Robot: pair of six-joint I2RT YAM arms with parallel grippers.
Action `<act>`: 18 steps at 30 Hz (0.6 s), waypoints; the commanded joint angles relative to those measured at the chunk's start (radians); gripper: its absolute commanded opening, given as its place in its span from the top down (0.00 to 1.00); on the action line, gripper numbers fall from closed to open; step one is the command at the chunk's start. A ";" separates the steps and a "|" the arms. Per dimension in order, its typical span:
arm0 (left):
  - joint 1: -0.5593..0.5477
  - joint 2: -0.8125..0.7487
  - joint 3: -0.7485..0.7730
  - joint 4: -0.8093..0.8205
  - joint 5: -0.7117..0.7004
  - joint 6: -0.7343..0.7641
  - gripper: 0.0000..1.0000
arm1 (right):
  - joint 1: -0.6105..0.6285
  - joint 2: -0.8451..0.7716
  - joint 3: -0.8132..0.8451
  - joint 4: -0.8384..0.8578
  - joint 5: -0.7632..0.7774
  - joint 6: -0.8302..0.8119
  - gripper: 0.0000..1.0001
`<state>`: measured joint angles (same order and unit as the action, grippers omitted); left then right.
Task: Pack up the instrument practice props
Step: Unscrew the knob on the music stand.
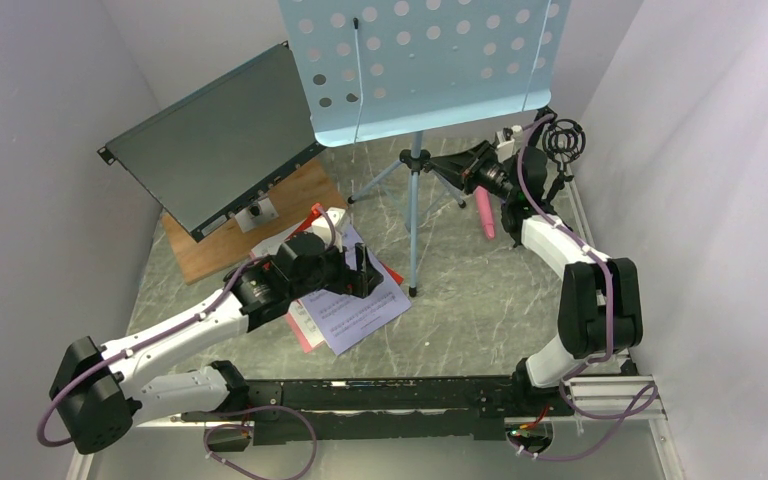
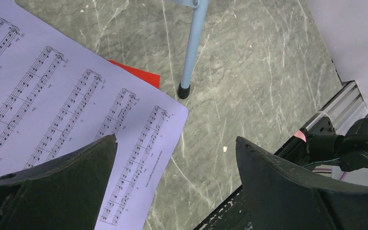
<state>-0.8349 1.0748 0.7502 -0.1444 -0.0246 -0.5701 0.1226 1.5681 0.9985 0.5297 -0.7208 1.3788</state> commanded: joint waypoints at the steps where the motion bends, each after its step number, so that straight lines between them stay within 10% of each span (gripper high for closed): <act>1: -0.004 -0.033 -0.002 0.011 -0.014 -0.012 0.00 | 0.007 -0.003 0.041 0.095 -0.047 -0.214 0.98; 12: -0.004 -0.038 -0.003 0.000 -0.021 -0.008 0.01 | 0.014 0.005 0.142 -0.041 -0.118 -0.688 1.00; 18: -0.003 -0.035 -0.002 -0.001 -0.020 -0.007 0.01 | 0.006 0.015 0.070 0.095 -0.156 -0.531 0.77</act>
<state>-0.8349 1.0569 0.7502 -0.1490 -0.0319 -0.5697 0.1242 1.5730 1.0931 0.5083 -0.8261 0.8188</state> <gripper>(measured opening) 0.994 0.189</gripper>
